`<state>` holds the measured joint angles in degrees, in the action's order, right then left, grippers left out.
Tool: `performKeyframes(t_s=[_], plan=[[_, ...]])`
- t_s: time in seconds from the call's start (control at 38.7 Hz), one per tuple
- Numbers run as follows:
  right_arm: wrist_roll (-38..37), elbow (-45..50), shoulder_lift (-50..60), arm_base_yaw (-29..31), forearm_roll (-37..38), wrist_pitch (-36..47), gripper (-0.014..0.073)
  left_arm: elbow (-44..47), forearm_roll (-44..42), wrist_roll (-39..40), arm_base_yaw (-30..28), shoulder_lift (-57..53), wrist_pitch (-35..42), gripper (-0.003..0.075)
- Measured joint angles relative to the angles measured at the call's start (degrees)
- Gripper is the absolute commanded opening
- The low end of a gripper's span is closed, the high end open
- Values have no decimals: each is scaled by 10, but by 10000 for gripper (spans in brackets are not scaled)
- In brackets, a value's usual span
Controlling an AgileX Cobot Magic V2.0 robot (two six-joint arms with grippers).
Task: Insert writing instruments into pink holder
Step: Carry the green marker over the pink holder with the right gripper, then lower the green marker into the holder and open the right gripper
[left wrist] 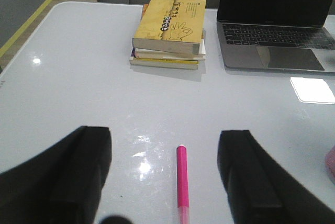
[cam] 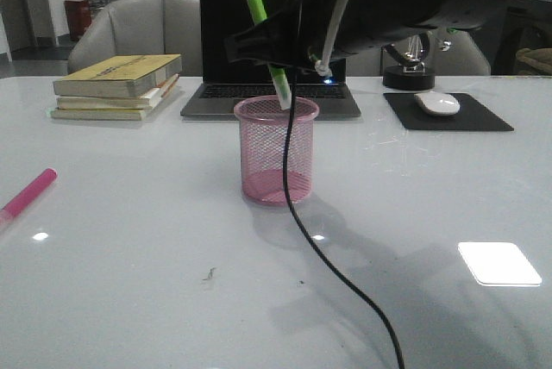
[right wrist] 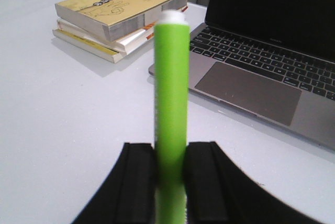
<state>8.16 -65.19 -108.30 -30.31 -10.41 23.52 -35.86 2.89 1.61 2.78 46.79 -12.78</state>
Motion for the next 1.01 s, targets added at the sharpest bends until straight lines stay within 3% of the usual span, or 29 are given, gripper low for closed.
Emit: performKeyframes(t_s=[0.52,0.59,0.78,1.01], plan=[[0,2,-1,0,0,-9,41,0,0,0,0,0,0,500],[0,2,-1,0,0,-11,92,0,0,0,0,0,0,500],[0,2,-1,0,0,-37,336,0,0,0,0,0,0,500],[0,2,-1,0,0,-47,370,0,0,0,0,0,0,500]])
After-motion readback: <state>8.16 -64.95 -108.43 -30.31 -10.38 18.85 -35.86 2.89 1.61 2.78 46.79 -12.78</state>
